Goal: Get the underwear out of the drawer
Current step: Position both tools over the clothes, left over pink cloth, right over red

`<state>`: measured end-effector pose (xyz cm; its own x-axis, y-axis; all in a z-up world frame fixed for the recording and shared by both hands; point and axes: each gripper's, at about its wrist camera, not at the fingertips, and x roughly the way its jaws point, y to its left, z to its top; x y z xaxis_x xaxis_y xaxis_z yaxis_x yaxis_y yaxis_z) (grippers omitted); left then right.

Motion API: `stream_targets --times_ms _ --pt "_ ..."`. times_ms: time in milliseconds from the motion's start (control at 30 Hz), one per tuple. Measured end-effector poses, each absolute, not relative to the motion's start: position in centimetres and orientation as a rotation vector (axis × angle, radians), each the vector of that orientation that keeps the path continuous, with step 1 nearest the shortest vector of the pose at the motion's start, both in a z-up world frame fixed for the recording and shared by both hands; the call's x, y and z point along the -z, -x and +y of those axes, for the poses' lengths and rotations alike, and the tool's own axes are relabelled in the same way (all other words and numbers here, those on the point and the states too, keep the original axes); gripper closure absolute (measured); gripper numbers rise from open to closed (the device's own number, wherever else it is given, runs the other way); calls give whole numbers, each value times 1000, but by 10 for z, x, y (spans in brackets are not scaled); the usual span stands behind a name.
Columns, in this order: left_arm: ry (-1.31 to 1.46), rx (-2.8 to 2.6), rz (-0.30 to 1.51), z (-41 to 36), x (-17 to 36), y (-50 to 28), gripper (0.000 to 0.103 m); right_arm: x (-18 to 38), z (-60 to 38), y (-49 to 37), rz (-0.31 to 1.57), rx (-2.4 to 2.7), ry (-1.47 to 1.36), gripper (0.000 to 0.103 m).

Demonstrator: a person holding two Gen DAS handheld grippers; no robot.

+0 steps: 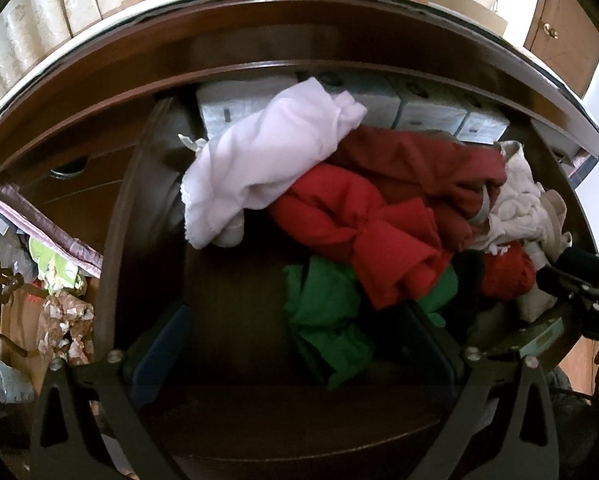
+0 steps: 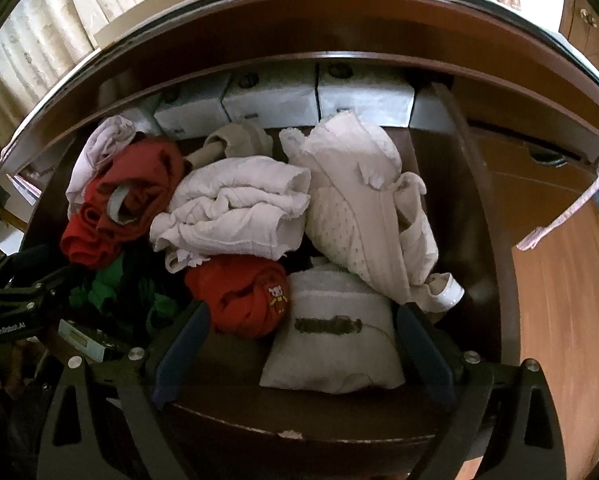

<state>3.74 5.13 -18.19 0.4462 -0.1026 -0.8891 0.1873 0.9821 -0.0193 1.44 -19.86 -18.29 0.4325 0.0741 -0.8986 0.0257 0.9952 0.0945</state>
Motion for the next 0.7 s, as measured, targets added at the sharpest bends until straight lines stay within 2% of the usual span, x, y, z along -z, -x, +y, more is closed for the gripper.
stream_targets --times_ms 533,700 --pt "-101 255 1041 43 182 -38 0 187 -198 -17 1049 -23 -82 5" --pt "-127 299 1053 41 183 -43 0 190 -196 -25 1082 -25 -41 3"
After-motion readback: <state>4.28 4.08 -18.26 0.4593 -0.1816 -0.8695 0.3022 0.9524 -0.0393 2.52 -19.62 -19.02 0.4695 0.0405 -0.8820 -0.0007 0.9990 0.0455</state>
